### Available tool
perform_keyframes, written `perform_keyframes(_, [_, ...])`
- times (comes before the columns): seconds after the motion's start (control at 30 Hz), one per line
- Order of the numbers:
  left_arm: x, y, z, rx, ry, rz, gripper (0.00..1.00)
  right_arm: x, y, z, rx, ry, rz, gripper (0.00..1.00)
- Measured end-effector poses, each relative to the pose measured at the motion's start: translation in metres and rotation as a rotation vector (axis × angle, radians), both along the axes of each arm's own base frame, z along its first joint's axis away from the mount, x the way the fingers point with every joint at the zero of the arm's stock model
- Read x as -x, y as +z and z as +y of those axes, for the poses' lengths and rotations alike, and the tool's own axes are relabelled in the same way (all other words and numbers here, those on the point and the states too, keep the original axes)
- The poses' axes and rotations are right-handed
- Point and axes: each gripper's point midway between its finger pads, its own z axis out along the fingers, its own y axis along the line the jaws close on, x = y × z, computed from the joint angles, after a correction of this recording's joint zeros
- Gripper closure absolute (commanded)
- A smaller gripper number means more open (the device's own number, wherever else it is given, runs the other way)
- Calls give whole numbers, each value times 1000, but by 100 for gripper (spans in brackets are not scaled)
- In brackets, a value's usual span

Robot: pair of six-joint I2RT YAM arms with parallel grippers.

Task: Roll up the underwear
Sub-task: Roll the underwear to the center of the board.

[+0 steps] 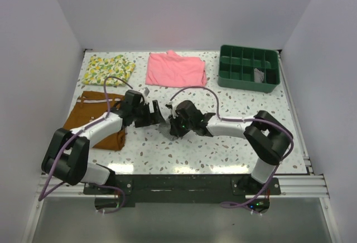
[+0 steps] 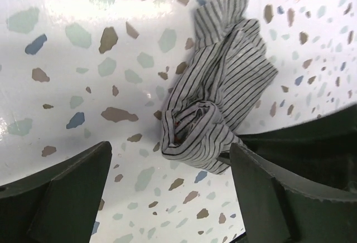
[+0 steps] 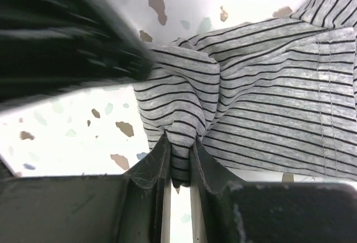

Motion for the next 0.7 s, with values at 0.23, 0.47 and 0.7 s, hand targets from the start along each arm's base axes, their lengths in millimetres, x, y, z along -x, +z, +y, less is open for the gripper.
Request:
perform_keyframes(0.23, [-6,27,-2,50,5,-97,7,0,6,-1,-210,-24,200,94])
perform_keyframes(0.47, [16,4,-1,69,-7,-39,6,5,0,-9,-388,-30,431,94])
perform_keyframes(0.7, [18,1,-5,100,-29,-49,6,14,-4,-12,-466,-39,571,94])
